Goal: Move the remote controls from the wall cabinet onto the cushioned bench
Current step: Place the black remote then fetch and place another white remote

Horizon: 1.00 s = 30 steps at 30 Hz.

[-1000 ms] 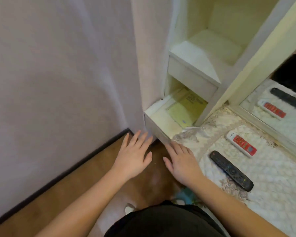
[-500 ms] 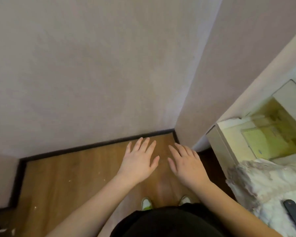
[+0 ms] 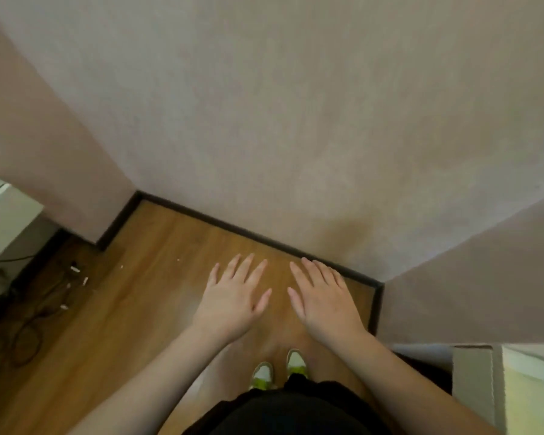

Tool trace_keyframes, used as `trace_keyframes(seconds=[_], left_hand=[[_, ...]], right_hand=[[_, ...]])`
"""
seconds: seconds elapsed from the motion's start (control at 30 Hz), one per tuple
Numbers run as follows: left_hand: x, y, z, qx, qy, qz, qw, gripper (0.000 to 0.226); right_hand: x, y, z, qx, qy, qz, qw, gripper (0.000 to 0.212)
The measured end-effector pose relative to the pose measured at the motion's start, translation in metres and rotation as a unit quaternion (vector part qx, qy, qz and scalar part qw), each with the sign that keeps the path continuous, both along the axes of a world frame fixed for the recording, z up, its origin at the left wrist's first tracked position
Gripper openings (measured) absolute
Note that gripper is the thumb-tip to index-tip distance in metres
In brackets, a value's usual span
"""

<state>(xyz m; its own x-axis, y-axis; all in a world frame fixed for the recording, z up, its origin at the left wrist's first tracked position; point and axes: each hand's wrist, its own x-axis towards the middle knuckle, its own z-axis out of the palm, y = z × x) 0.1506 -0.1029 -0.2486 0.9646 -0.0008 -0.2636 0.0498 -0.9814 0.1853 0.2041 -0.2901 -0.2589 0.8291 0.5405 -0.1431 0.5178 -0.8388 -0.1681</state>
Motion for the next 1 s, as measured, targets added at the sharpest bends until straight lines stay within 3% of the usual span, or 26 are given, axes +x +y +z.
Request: trace_keyframes(seconds=[0.5,1.0], left_hand=[[-0.055,0.037,0.002,0.033,0.028,0.321,0.946,0.057],[-0.235,0.140,0.024,0.075,-0.025,0.497,0.864,0.060]], right_hand=[[0.036,0.093,0.009,0.019,-0.006,0.261,0.965,0.057],[-0.110,0.274,0.027,0.042,-0.042,0.465,0.883,0.053]])
